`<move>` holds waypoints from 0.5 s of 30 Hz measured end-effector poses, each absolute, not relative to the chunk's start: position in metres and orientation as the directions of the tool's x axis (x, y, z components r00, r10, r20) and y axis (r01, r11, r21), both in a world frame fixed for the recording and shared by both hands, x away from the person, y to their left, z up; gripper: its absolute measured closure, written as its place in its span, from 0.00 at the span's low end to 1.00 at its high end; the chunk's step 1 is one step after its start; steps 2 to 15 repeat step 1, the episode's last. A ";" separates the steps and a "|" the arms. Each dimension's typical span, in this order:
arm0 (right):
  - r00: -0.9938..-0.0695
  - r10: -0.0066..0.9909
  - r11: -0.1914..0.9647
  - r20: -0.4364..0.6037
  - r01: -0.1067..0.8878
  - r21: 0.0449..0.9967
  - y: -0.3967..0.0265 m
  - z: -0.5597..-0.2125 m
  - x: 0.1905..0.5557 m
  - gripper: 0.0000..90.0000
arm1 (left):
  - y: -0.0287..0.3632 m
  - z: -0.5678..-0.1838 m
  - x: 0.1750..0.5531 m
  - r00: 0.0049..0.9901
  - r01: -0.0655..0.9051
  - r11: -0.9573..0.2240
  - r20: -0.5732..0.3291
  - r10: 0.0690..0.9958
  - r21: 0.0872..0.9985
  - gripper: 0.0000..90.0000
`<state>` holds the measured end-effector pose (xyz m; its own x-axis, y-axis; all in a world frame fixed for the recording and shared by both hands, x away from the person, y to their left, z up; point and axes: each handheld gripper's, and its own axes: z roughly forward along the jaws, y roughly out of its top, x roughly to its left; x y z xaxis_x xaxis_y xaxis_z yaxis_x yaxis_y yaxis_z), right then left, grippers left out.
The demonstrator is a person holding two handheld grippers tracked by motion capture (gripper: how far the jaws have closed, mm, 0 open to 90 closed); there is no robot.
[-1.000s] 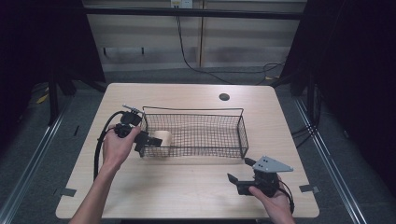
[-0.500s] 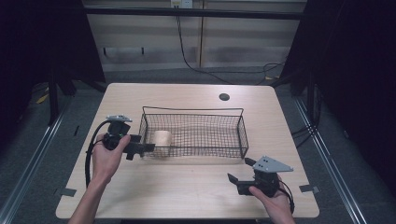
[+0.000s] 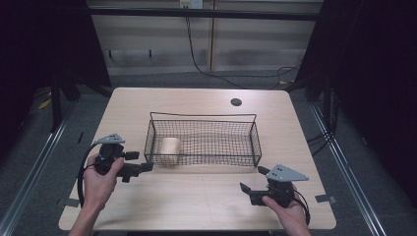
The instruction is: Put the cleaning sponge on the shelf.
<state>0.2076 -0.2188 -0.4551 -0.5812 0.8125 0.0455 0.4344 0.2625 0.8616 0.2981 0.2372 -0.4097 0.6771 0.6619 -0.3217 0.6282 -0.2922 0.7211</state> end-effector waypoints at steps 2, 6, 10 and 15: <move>-0.578 0.815 0.260 0.048 0.438 0.860 -0.219 -0.455 0.208 0.17 | 0.239 -0.412 0.295 0.676 0.627 -0.285 -0.326 0.661 0.725 0.23; -0.578 0.815 0.260 0.048 0.438 0.860 -0.219 -0.455 0.208 0.17 | 0.239 -0.412 0.295 0.676 0.627 -0.285 -0.326 0.661 0.725 0.23; -0.578 0.815 0.260 0.048 0.438 0.860 -0.219 -0.455 0.208 0.17 | 0.239 -0.412 0.295 0.676 0.627 -0.285 -0.326 0.661 0.725 0.23; -0.578 0.815 0.260 0.048 0.438 0.860 -0.219 -0.455 0.208 0.17 | 0.239 -0.412 0.295 0.676 0.627 -0.285 -0.326 0.661 0.725 0.23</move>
